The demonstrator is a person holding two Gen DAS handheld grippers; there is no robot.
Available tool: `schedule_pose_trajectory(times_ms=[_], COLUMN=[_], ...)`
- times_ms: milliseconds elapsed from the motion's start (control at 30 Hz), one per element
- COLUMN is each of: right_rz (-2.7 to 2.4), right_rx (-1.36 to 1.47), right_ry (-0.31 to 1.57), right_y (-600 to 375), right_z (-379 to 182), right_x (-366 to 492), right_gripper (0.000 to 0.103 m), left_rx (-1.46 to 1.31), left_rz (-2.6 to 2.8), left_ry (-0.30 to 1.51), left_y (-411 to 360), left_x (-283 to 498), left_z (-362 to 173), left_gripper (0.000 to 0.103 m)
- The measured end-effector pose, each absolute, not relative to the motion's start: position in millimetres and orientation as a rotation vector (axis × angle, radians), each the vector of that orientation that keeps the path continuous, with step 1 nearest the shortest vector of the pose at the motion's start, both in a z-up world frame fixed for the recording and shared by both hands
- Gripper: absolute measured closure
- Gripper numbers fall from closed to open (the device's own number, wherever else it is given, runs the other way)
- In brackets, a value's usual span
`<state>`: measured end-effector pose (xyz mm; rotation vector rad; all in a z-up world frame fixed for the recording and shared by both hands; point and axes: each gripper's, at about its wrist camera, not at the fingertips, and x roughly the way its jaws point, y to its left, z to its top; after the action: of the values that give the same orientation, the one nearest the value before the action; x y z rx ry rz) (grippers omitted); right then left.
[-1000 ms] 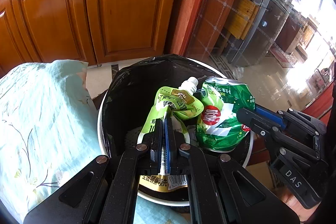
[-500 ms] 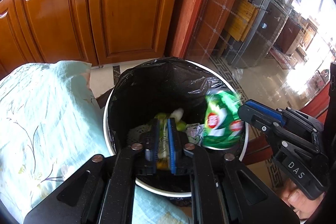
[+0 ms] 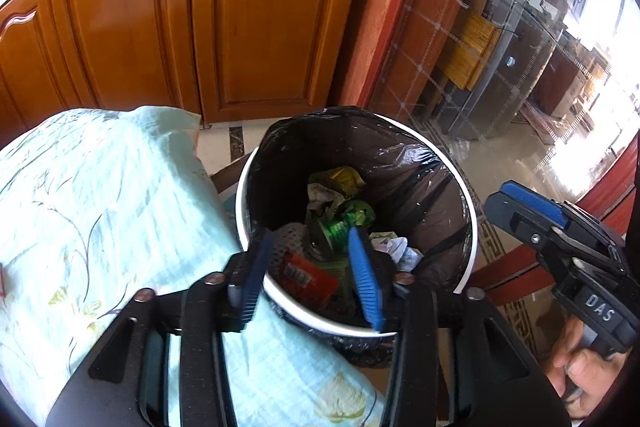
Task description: Collect trash
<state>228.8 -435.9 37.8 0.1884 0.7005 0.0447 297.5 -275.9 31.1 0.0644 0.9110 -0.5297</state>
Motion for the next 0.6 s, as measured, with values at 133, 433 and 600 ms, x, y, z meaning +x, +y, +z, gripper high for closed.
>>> schedule_pose_trajectory(times_ms=[133, 433, 600], right_rz=[0.067, 0.095, 0.107], right_rx=[0.222, 0.278, 0.293], right_ry=[0.665, 0.611, 0.597], right_y=[-433.0, -418.4, -404.2], right_z=[42.5, 42.8, 41.4], right_x=[218.9, 194.7, 179.7], right_gripper=[0.043, 0.014, 0.013], left_rx=[0.026, -0.066, -0.088], left_rz=[-0.497, -0.453, -0.438], left_ry=[0.913, 0.892, 0.872], left_y=[-255.4, -209.9, -190.7], left_x=[290.1, 263.9, 246.3], left_z=[29.5, 23.9, 23.4], left_gripper=[0.035, 0.027, 0.026])
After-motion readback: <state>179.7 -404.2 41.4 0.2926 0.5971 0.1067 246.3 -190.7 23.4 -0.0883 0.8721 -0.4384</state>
